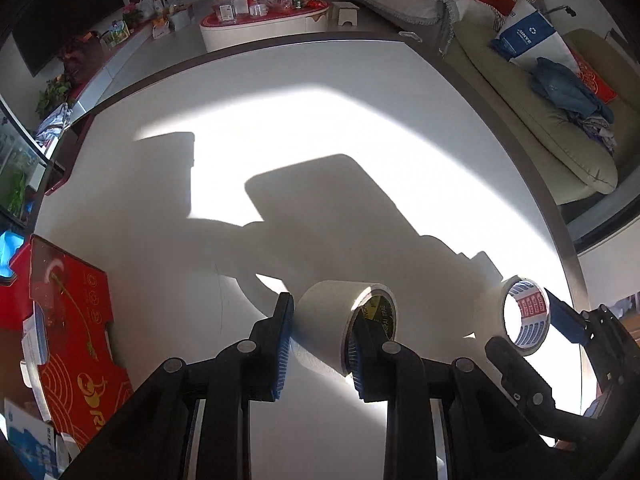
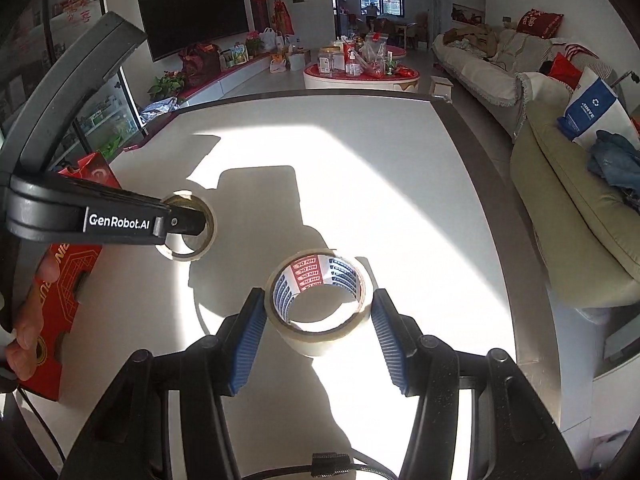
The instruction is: Organize objects
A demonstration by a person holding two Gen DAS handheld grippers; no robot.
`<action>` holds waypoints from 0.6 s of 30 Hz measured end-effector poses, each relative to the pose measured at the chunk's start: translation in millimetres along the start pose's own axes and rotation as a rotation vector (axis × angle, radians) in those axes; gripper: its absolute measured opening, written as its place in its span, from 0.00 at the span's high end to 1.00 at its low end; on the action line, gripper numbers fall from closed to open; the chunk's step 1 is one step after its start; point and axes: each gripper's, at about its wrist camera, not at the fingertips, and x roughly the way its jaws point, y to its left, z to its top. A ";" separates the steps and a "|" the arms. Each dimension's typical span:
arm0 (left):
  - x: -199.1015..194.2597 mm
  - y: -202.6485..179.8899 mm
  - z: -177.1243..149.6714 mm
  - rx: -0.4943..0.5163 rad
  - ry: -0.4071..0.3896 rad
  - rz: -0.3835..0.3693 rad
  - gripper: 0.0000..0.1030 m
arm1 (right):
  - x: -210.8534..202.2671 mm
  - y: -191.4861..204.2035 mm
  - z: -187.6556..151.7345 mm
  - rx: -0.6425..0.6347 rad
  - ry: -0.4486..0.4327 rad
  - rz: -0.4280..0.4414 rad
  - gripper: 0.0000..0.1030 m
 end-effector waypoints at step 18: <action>-23.7 4.6 -67.6 0.011 -0.046 -0.042 0.89 | -57.8 10.1 -46.3 0.115 -0.018 -0.010 0.49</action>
